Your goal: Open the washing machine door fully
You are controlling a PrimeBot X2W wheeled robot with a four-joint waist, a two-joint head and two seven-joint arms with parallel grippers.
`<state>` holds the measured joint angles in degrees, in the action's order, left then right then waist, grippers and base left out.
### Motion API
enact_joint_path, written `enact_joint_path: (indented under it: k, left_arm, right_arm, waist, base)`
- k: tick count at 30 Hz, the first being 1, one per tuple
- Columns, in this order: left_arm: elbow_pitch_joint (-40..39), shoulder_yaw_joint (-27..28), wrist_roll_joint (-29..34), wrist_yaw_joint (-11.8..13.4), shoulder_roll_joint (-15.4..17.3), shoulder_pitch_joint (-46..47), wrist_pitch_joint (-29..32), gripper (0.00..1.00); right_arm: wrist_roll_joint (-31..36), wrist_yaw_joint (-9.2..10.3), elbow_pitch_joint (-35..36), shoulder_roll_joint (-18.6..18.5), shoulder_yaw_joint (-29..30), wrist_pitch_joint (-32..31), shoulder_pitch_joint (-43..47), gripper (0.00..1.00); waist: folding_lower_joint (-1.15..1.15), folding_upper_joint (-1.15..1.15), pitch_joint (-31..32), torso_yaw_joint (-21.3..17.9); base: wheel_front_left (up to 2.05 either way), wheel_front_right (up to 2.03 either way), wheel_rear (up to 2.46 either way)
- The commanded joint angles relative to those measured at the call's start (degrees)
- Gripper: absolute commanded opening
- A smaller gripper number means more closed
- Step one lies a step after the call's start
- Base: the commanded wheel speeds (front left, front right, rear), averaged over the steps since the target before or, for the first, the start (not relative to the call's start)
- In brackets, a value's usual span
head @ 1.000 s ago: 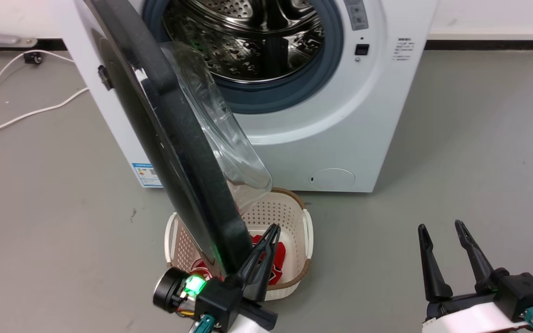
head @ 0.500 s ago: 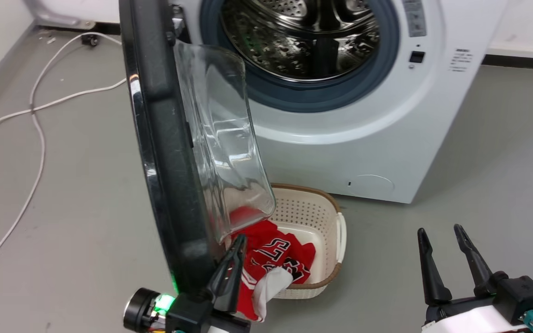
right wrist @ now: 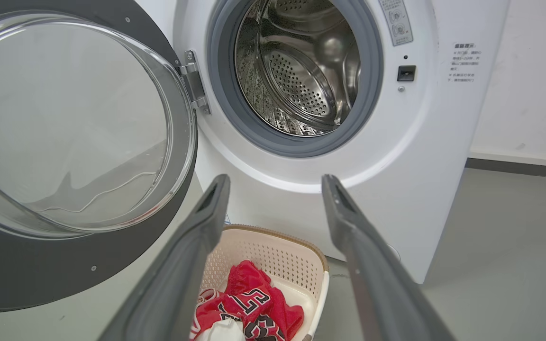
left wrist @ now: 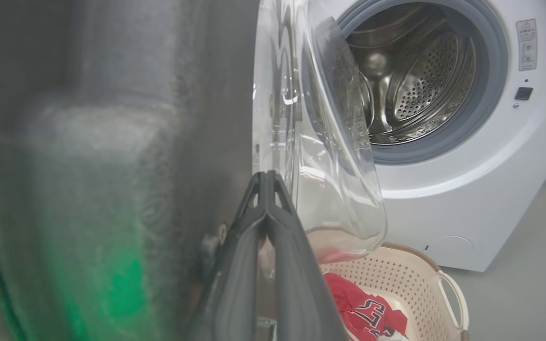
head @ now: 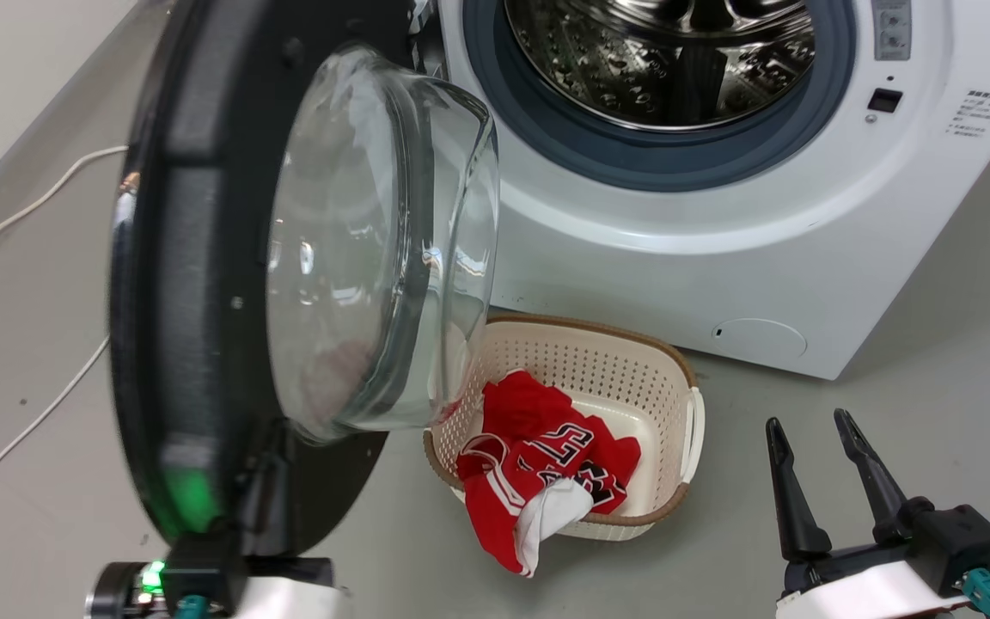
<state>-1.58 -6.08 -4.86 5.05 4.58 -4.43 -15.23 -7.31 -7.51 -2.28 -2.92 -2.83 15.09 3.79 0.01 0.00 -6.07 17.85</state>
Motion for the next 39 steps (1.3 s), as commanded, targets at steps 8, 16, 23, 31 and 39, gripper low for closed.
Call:
enact_joint_path:
  k: [8,16,23,31,39]
  left_arm:
    - [1.41,10.36,-1.79,0.7,0.85,2.22,0.14,0.0]
    - [5.54,21.36,-4.22,0.08,-0.37,7.27,0.13,0.0]
    - [8.99,28.61,-3.1,-2.31,0.12,13.55,0.02,0.0]
    - [14.67,35.51,-2.09,-3.43,1.84,20.03,0.02,0.0]
    - [21.83,41.11,-2.51,-5.49,5.07,25.35,0.02,0.0]
  right_arm:
    - [1.67,0.04,0.24,0.09,0.5,0.1,-1.95,1.0]
    - [3.35,0.04,0.53,0.09,0.9,0.1,-3.66,1.0]
    - [5.04,0.04,0.63,-0.03,1.12,0.1,-4.92,1.0]
    - [5.41,0.04,0.67,-0.93,1.22,0.1,-5.83,1.0]
    - [5.63,0.04,1.0,-0.84,1.19,0.1,-6.17,1.0]
  waist:
    - [-0.01,0.0,-3.02,0.09]
    - [-0.01,0.0,-6.65,-0.56]
    - [-0.01,0.0,-8.82,-0.69]
    - [-0.01,0.0,-9.86,-2.01]
    - [-0.01,0.0,-11.13,-3.9]
  base:
    - [0.0,0.0,0.0]
    - [0.0,0.0,0.0]
    - [0.0,0.0,0.0]
    - [0.0,0.0,0.0]
    - [0.0,0.0,0.0]
